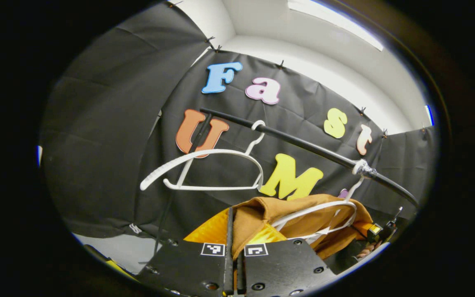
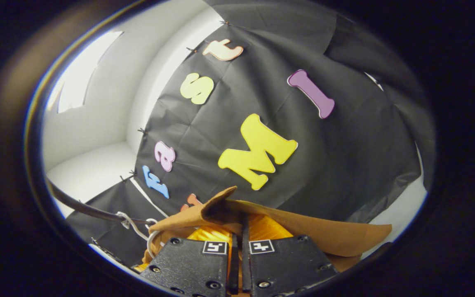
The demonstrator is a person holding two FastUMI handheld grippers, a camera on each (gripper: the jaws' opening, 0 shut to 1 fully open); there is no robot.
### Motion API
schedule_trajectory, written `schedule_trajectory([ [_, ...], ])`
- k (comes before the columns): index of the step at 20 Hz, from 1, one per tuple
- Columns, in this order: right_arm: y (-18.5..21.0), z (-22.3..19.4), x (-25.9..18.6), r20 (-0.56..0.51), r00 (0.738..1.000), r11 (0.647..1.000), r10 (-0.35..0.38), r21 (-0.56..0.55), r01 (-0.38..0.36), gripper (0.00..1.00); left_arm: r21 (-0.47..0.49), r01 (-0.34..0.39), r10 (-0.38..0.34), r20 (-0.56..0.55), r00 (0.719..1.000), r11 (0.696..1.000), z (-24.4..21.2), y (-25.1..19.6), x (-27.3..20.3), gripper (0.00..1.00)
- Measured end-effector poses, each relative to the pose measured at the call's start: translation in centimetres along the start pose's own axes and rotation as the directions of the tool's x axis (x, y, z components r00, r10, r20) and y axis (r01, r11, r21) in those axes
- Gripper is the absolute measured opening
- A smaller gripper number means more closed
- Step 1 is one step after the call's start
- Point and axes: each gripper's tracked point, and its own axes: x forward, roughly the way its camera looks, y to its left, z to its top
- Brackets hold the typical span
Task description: Grasp the clothes on the hanger with both hands and then place them into the laundry hamper below.
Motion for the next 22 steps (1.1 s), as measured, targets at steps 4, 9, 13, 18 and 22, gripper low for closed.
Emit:
schedule_trajectory([
  [4,1.0,1.3,0.8,-0.016,0.998,0.998,0.056,-0.033,-0.057,0.06,-0.017,0.021,-0.021,0.011,1.0,1.0,0.8,0.1,0.3,0.03],
  [9,0.9,1.4,2.4,-0.092,0.992,0.989,0.091,-0.105,-0.101,0.06,-0.027,0.061,-0.061,-0.008,0.998,0.998,1.3,0.4,1.3,0.03],
  [13,-0.9,1.6,3.8,-0.167,0.984,0.971,0.056,-0.221,-0.093,0.06,-0.012,0.105,-0.105,-0.043,0.994,0.994,1.4,0.4,2.1,0.03],
  [18,-3.0,0.1,4.7,-0.227,0.973,0.983,0.043,-0.166,-0.083,0.06,-0.057,0.171,-0.175,-0.081,0.981,0.984,0.6,0.8,2.7,0.03],
  [22,-4.3,-0.5,4.7,-0.224,0.974,0.992,0.036,-0.107,-0.062,0.06,-0.082,0.184,-0.192,-0.098,0.977,0.98,-0.5,0.8,2.9,0.03],
])
